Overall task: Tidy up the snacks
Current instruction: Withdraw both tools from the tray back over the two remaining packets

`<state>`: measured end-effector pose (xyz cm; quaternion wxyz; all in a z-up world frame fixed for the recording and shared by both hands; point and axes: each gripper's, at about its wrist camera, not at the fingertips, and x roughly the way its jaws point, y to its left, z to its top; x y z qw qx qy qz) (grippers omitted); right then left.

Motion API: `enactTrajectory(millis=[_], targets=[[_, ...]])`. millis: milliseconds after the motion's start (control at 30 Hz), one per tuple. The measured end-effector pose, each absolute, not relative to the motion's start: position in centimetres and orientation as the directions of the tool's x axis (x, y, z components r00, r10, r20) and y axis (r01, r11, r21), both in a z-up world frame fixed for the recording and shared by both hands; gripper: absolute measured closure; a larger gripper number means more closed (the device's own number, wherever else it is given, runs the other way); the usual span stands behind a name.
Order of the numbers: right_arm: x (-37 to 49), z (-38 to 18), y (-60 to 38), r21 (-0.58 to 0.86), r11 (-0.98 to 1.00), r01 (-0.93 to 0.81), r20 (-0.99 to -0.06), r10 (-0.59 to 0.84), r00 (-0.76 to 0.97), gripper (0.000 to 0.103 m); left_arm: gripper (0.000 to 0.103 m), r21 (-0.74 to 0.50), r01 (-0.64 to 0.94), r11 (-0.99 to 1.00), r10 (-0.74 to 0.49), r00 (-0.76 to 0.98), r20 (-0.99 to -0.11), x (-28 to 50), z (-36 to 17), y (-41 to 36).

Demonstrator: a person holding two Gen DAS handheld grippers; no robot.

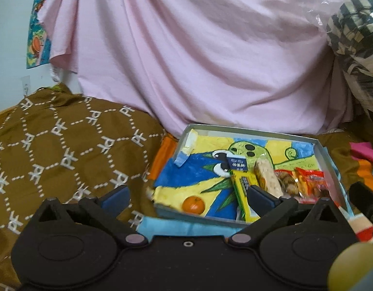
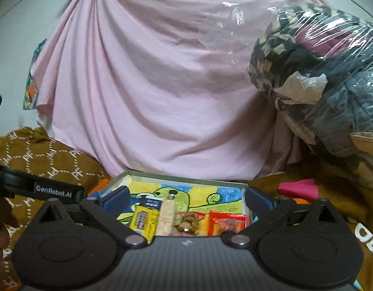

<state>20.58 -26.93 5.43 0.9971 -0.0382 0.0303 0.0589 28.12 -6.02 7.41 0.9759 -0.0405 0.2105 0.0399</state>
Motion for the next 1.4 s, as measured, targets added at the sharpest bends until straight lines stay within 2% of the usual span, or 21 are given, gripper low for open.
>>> enactTrajectory(millis=[300, 467, 1000, 1167, 1400], targets=[[15.0, 4.5, -27.7, -0.006, 0.991, -0.136, -0.127, 0.135, 0.983, 0.000, 0.001, -0.078, -0.105, 0.991, 0.062, 0.902, -0.426, 22.6, 7.1, -4.0], [12.7, 3.3, -27.7, -0.002, 0.987, -0.161, -0.209, 0.157, 0.965, 0.000, 0.001, -0.061, -0.095, 0.994, 0.058, 0.894, -0.444, 20.2, 6.2, -2.9], [9.3, -2.6, -23.4, -0.146, 0.932, -0.330, -0.516, 0.213, 0.830, 0.000, 0.001, -0.003, -0.055, 0.998, 0.044, 0.828, -0.559, 16.2, 0.5, -1.5], [9.4, -3.8, -22.2, -0.170, 0.915, -0.366, -0.561, 0.216, 0.800, 0.000, 0.001, 0.035, -0.024, 0.999, 0.041, 0.796, -0.604, 16.0, -1.7, -1.5], [10.1, -4.6, -21.8, -0.165, 0.910, -0.380, -0.599, 0.214, 0.772, 0.000, 0.001, 0.022, 0.007, 1.000, 0.009, 0.761, -0.649, 16.4, -3.2, -1.3]])
